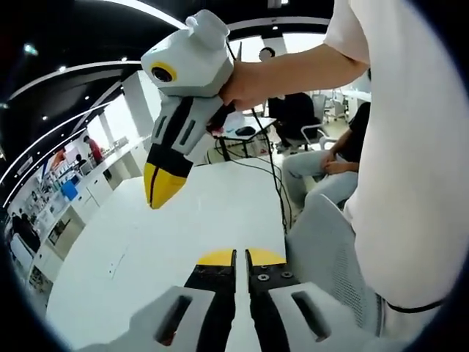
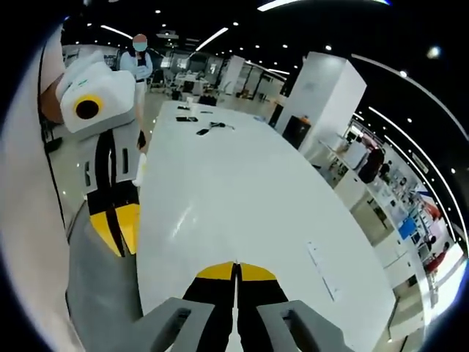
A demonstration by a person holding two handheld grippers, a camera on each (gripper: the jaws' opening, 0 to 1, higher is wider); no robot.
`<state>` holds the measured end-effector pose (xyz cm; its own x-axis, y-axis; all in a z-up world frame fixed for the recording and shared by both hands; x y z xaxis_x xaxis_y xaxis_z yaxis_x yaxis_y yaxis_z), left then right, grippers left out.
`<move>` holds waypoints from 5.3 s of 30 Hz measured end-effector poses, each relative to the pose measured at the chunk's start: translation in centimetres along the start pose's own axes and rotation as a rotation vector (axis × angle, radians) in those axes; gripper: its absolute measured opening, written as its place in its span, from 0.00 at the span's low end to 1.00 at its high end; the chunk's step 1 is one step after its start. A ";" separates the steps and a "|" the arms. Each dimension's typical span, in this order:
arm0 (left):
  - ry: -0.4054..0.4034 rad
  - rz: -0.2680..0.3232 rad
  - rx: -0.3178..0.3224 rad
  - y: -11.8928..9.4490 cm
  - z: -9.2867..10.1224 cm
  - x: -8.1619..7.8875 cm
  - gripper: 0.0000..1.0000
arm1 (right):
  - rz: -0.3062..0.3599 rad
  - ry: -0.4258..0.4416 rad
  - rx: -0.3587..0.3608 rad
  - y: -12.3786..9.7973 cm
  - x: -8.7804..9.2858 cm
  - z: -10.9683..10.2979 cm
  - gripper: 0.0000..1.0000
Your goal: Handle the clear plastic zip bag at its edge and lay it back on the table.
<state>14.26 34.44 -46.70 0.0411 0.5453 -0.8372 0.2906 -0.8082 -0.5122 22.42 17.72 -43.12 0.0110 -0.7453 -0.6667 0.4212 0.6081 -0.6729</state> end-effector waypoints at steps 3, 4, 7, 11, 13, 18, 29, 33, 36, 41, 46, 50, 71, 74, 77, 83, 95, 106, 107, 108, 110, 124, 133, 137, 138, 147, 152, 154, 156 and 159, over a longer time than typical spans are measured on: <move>-0.029 0.008 -0.015 -0.2 -0.2 0.3 0.05 | -0.006 -0.023 0.023 0.0 0.0 0.5 0.00; -0.043 0.015 -0.023 -0.3 -0.2 0.5 0.06 | -0.008 -0.024 0.027 0.0 0.1 0.6 0.00; -0.082 0.029 -0.038 -0.5 -0.2 1.0 0.07 | -0.009 -0.031 0.037 0.1 0.3 1.1 0.00; -0.118 0.040 -0.059 -0.7 -0.2 1.6 0.08 | -0.018 -0.036 0.055 0.2 0.5 1.9 0.00; -0.145 0.050 -0.073 -0.9 -0.3 1.9 0.09 | -0.019 -0.044 0.068 0.3 0.6 2.5 0.00; -0.216 0.071 -0.106 -1.4 -0.5 2.9 0.13 | -0.027 -0.049 0.102 0.5 0.7 4.3 0.00; -0.331 0.103 -0.167 -1.9 -0.6 4.9 0.20 | -0.037 -0.061 0.180 2.2 0.9 8.8 0.00; -0.357 0.105 -0.181 -2.2 -0.5 5.6 0.20 | -0.057 -0.060 0.188 3.7 1.5 10.1 0.00; -0.368 0.105 -0.191 -2.4 -0.5 6.0 0.21 | -0.071 -0.072 0.194 4.8 2.0 11.0 0.00; -0.387 0.107 -0.211 -2.8 -0.7 6.5 0.21 | -0.083 -0.092 0.233 5.8 2.0 12.3 0.00; -0.405 0.105 -0.228 -3.1 -0.7 7.0 0.21 | -0.091 -0.121 0.267 6.9 1.8 13.6 0.00; -0.415 0.101 -0.238 -3.3 -0.7 7.4 0.21 | -0.107 -0.168 0.292 8.1 2.0 14.1 0.00; -0.450 0.078 -0.256 -3.6 -0.9 8.2 0.21 | -0.133 -0.231 0.196 14.6 6.7 5.3 0.00; -0.451 0.076 -0.254 -3.5 -0.8 8.2 0.21 | -0.132 -0.223 0.174 15.2 7.4 3.8 0.00; -0.453 0.073 -0.253 -3.5 -0.8 8.2 0.21 | -0.139 -0.260 0.153 15.9 8.3 2.5 0.00; -0.457 0.066 -0.249 -3.4 -0.7 8.3 0.21 | -0.143 -0.263 0.108 16.9 9.5 0.7 0.00; -0.459 0.057 -0.236 -3.0 -0.6 8.3 0.21 | -0.166 -0.333 0.033 18.4 12.0 -1.4 0.00; -0.459 0.045 -0.223 -2.7 -0.6 8.4 0.20 | -0.186 -0.294 -0.018 18.9 13.3 -2.7 0.00; -0.460 0.044 -0.223 -2.7 -0.6 8.4 0.20 | -0.188 -0.288 -0.021 19.0 13.4 -2.7 0.00; -0.461 0.043 -0.221 -2.7 -0.6 8.4 0.20 | -0.188 -0.289 -0.024 19.0 13.5 -2.8 0.00; -0.461 0.041 -0.219 -2.6 -0.6 8.4 0.20 | -0.189 -0.271 -0.026 19.0 13.6 -2.9 0.00; -0.468 0.027 -0.207 -2.3 -0.4 8.8 0.21 | -0.186 -0.188 -0.038 18.8 14.2 -3.4 0.08; -0.476 0.021 -0.202 -2.1 -0.2 9.3 0.21 | -0.176 -0.133 -0.045 18.2 14.6 -3.6 0.13; -0.477 0.022 -0.204 -2.1 0.0 9.7 0.22 | -0.166 -0.099 -0.037 17.7 14.7 -3.7 0.15; -0.480 0.024 -0.206 -2.1 0.1 9.9 0.23 | -0.163 -0.081 -0.028 17.4 14.7 -3.8 0.16; -0.499 0.020 -0.228 -1.8 1.0 12.0 0.29 | -0.098 0.065 -0.011 14.7 15.2 -4.9 0.23; -0.514 0.018 -0.250 -1.8 1.6 13.2 0.31 | -0.057 0.172 0.013 13.1 15.7 -5.5 0.29; -0.520 0.017 -0.254 -1.8 1.8 13.6 0.32 | -0.049 0.195 0.022 12.4 15.9 -5.8 0.30; -0.520 0.016 -0.265 -1.8 1.9 14.2 0.34 | -0.033 0.230 0.031 11.7 15.9 -6.1 0.32; -0.530 0.016 -0.280 -1.7 2.2 14.7 0.37 | -0.002 0.316 0.050 10.8 16.0 -6.6 0.36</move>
<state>12.27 43.36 -58.57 -0.4141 0.2904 -0.8627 0.5380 -0.6864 -0.4893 21.14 14.21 -63.16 -0.2683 -0.6199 -0.7374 0.4654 0.5868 -0.6626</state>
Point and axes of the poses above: the point that each gripper's makers call its tool centre point, and the gripper's own axes: y roughly forward along the fingers, z roughly to its right, x roughly out of its underside, the point moved 10 cm from there along -y, roughly backward along the fingers, and after that the axes turned 2 degrees about -z, right-handed, at the moved point
